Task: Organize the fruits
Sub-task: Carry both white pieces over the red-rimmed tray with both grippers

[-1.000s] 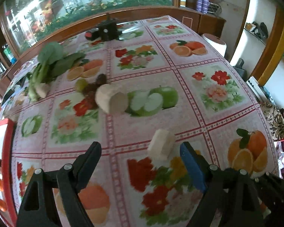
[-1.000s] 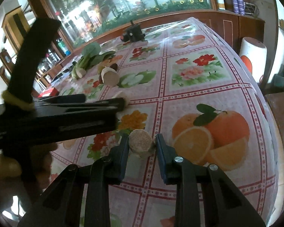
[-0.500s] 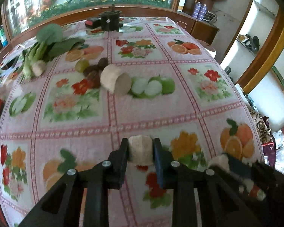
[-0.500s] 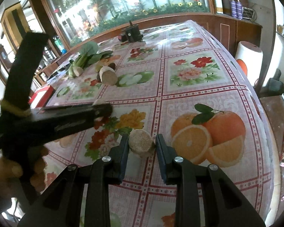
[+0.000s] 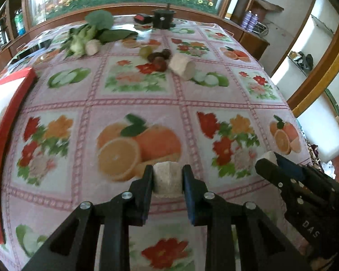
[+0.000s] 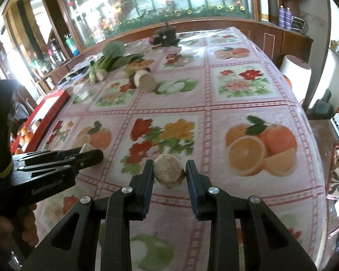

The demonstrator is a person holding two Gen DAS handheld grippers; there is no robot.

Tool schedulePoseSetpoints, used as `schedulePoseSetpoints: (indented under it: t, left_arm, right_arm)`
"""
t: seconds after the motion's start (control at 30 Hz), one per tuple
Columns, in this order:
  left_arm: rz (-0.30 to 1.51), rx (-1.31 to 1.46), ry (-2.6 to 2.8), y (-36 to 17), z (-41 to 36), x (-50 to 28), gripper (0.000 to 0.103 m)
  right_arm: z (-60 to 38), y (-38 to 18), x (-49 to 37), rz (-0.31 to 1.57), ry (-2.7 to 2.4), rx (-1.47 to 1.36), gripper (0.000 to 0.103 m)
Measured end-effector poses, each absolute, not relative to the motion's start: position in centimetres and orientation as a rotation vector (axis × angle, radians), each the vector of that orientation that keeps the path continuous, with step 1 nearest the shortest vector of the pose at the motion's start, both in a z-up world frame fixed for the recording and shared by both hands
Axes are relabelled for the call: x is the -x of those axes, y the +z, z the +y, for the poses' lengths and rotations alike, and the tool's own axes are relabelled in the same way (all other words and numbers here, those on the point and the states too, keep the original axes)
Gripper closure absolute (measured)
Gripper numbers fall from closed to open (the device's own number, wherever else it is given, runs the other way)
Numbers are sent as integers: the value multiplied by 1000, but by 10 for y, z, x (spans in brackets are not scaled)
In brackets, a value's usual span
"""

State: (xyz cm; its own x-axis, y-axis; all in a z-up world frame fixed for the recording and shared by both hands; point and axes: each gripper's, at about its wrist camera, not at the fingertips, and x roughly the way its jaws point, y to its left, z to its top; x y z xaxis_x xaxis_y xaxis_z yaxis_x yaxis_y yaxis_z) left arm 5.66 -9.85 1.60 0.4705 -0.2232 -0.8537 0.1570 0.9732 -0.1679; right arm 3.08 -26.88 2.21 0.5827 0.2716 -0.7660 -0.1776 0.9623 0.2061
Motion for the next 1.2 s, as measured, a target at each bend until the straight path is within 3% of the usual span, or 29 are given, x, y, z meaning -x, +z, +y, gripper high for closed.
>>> schedulePoseSetpoints:
  t: [1.2]
  left_arm:
    - [921, 231, 132, 52, 177, -16, 75]
  right_arm:
    - [16, 59, -48, 885, 608, 69, 75]
